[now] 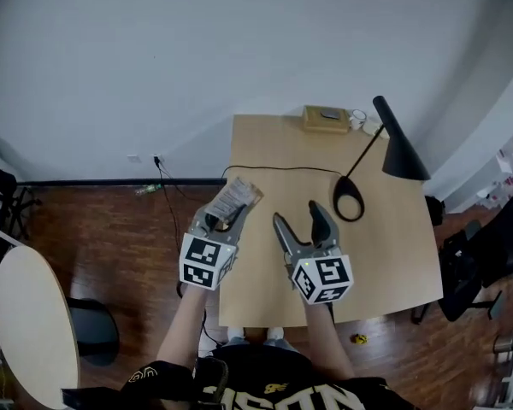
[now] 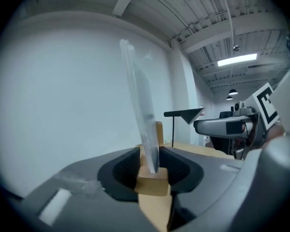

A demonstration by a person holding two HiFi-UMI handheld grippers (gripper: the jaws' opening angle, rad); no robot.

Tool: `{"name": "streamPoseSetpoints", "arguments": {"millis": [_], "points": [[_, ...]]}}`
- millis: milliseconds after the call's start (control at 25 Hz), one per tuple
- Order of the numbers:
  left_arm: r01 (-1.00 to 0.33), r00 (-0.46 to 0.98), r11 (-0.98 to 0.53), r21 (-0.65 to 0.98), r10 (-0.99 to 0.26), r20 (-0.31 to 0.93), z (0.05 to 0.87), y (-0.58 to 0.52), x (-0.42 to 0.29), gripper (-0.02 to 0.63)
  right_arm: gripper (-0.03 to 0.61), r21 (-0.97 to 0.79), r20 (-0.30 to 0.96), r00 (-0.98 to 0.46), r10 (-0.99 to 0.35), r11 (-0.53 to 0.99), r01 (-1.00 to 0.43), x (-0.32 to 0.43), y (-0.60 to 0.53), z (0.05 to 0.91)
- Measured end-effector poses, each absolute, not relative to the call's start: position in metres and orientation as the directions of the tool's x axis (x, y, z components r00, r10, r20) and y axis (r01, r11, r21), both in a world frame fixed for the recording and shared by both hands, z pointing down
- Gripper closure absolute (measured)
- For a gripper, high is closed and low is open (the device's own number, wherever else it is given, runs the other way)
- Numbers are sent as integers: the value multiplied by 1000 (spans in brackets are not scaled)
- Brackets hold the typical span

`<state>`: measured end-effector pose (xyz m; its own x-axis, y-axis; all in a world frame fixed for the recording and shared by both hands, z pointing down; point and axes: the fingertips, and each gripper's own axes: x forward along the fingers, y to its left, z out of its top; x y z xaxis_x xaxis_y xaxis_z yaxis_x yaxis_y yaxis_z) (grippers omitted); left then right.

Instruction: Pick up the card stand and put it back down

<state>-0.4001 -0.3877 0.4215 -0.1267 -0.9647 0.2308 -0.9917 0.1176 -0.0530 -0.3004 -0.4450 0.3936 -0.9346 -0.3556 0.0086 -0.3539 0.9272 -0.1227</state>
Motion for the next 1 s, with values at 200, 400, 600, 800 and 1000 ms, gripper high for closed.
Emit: {"name": "streamPoseSetpoints", "arguments": {"millis": [200, 400, 600, 800, 1000], "points": [[-961, -271, 263, -82, -957, 100, 383, -347, -404, 482, 227, -106, -35, -926, -376, 923, -370, -294, -430, 375], [-935, -350, 348, -72, -937, 8, 371, -320, -403, 483, 227, -101, -44, -911, -410, 909, -404, -288, -428, 374], [-932, -355, 354, -74, -935, 3, 375, -308, -398, 483, 227, -83, -47, -909, -414, 908, -410, -286, -430, 370], [-933, -350, 347, -93, -937, 15, 383, -305, -396, 485, 227, -80, -38, -907, -419, 906, -416, -284, -431, 376], [-941, -331, 328, -81, -943, 22, 388, -302, -396, 485, 227, -79, -15, -910, -415, 908, -412, -286, -428, 382]]}}
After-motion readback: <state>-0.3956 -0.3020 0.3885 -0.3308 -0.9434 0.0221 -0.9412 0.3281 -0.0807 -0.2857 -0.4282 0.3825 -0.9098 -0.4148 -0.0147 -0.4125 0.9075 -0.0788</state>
